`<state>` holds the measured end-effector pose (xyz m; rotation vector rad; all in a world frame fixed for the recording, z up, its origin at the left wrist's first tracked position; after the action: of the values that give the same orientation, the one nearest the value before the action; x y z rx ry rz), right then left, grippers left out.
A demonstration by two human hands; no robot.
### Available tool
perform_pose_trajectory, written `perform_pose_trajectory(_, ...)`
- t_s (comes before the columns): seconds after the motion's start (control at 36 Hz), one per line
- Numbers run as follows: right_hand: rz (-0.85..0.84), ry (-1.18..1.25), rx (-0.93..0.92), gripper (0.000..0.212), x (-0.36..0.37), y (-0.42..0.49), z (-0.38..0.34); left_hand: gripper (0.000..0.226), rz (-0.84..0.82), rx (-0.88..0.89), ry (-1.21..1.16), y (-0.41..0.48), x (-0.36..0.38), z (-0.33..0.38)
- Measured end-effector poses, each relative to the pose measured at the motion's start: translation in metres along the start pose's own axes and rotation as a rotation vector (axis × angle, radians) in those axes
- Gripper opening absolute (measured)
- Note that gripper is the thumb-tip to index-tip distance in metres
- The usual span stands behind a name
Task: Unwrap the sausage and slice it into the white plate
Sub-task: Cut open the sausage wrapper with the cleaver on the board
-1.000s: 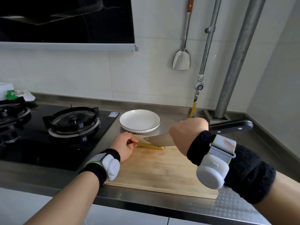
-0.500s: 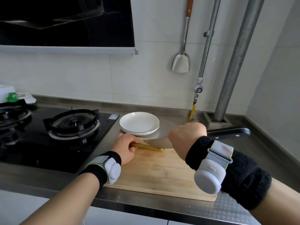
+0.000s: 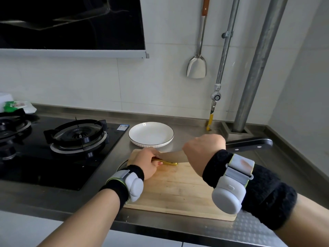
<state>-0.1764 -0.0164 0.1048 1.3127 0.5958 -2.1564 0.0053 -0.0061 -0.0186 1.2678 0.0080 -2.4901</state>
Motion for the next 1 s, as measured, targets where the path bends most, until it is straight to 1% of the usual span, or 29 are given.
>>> perform_pose_trajectory(0.11, -0.002, -0.026, -0.001, 0.016, 0.0, 0.0, -0.002, 0.019, 0.008, 0.008, 0.002, 0.001, 0.001, 0.0)
perform_pose_trajectory(0.25, 0.008, -0.049, -0.018, 0.016, 0.0, 0.003, -0.007, 0.024, 0.023, 0.009, 0.019, 0.003, 0.002, -0.002)
perform_pose_trajectory(0.44, 0.011, -0.059, -0.006, 0.017, 0.001, 0.002, -0.002, 0.019, 0.019, -0.008, 0.021, 0.004, 0.005, -0.004)
perform_pose_trajectory(0.56, -0.007, -0.063, -0.004, 0.016, -0.001, 0.002, -0.002, 0.016, 0.026, 0.015, 0.038, 0.004, 0.003, -0.002)
perform_pose_trajectory(1.0, -0.026, -0.049, 0.023, 0.023, 0.001, -0.002, 0.006, 0.013, 0.027, 0.051, 0.034, -0.001, -0.001, 0.003)
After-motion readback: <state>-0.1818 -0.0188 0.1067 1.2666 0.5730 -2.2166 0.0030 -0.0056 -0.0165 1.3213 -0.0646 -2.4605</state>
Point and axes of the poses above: each hand's wrist, its own y-axis towards the middle knuckle, its own x-axis out of the palm, z = x × y, the point moved 3 cm from there along y, towards the middle knuckle, and after that the axes turned 8 degrees about -z, right-handed, at the moved point
